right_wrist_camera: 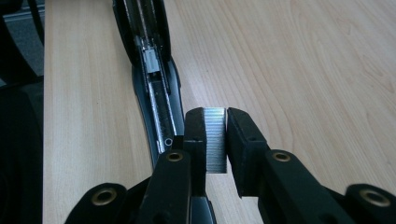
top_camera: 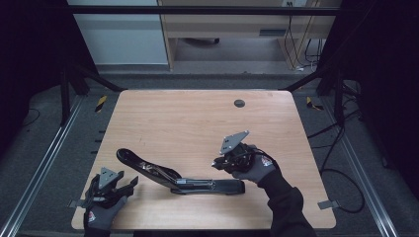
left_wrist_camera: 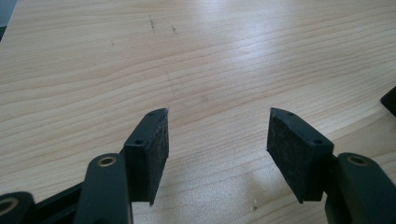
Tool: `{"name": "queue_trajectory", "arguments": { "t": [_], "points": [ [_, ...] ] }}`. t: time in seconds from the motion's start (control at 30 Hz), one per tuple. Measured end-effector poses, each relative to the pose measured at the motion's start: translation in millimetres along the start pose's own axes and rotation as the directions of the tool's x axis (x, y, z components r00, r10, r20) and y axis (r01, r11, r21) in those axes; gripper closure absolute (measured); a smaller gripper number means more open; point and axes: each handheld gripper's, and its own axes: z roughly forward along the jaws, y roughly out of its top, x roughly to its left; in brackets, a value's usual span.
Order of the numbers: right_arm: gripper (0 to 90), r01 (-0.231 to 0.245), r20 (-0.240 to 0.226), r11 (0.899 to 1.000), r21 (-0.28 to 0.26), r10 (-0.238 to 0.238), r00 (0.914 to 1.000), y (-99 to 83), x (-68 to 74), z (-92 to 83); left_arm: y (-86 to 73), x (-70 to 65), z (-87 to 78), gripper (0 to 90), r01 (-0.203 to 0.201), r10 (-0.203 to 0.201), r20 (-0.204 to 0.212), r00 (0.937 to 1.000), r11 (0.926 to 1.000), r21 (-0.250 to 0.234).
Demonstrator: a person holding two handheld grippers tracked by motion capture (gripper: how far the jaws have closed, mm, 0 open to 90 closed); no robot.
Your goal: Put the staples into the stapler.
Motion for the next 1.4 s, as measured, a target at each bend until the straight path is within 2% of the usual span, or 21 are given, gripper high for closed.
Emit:
{"name": "queue_trajectory", "arguments": {
  "t": [0.17,0.43,0.73,1.4],
  "points": [
    [78.5,0.023,-0.035,1.0,0.004,-0.023,0.9991,1.9,0.8,6.3,0.1,0.0,0.0,38.3,-0.001,0.001,0.001,1.0,1.0,-0.001],
    [78.5,0.04,-0.061,0.999,0.013,-0.04,0.9973,4.2,2.0,14.8,-0.1,0.2,0.0,38.2,0.0,0.0,0.002,1.0,1.0,-0.001],
    [78.5,0.075,-0.109,0.997,-0.003,-0.075,0.9913,7.1,4.3,21.7,-0.1,0.2,0.1,38.3,0.0,0.0,0.003,1.0,1.0,0.0],
    [78.5,0.108,-0.153,0.994,0.026,-0.103,0.9829,4.9,10.1,39.5,-0.1,0.1,-0.2,38.2,0.0,0.0,0.003,1.0,1.0,-0.001]
  ]
}}
